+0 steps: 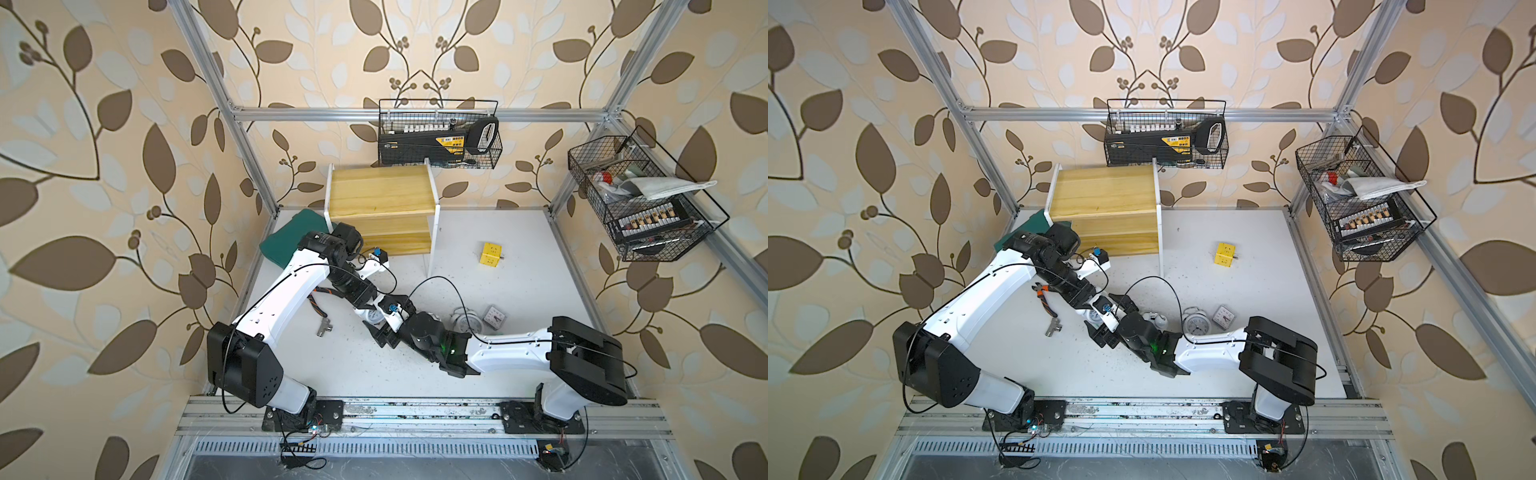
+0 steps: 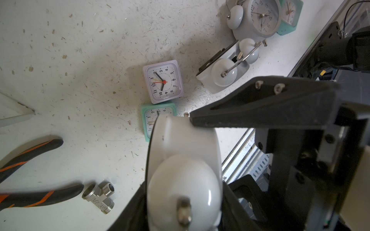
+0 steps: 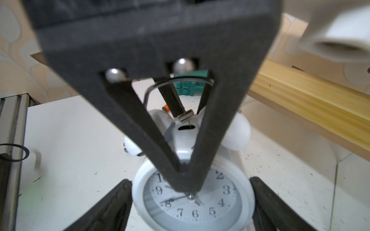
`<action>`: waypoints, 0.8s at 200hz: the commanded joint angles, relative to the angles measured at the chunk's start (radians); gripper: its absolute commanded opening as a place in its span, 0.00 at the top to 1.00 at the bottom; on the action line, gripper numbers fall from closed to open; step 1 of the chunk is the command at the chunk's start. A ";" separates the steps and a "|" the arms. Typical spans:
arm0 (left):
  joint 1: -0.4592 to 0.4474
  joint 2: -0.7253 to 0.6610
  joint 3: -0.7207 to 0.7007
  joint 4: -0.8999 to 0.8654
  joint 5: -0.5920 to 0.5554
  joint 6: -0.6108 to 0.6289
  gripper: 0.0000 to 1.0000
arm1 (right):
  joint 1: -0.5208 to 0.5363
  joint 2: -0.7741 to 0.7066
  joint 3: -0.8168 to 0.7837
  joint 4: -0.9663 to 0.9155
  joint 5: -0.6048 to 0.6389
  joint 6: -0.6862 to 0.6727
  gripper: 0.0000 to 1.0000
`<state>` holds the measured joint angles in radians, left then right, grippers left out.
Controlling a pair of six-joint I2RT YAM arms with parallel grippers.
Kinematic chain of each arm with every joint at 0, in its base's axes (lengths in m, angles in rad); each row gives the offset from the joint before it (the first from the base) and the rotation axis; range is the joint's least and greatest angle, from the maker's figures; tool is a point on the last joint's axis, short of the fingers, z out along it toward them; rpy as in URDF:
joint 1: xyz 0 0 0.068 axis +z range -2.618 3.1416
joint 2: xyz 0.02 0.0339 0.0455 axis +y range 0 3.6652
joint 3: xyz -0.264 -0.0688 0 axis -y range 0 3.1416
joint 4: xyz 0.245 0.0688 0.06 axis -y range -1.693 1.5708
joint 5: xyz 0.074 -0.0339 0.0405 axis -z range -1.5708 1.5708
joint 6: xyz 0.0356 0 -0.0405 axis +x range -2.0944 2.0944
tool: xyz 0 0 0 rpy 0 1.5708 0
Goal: Place the alarm clocks on the shelf by style
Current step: Pick up the alarm from the center of the board.
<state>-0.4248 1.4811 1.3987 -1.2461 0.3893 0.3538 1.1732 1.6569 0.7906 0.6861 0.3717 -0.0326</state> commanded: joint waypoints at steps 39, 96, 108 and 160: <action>-0.001 -0.009 0.025 -0.006 0.074 0.010 0.77 | 0.006 0.037 0.039 0.083 -0.023 -0.076 0.18; -0.001 -0.006 0.021 -0.006 0.079 0.011 0.77 | 0.006 0.048 0.053 0.097 -0.051 -0.092 0.13; -0.001 -0.006 0.020 -0.007 0.079 0.012 0.77 | 0.006 0.049 0.057 0.097 -0.048 -0.095 0.12; -0.001 -0.001 0.016 -0.004 0.076 0.014 0.78 | 0.006 0.047 0.066 0.084 -0.048 -0.097 0.16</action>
<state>-0.4187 1.4815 1.3987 -1.2583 0.3965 0.3584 1.1713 1.6928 0.8177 0.7395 0.3622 -0.1177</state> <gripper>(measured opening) 0.483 0.874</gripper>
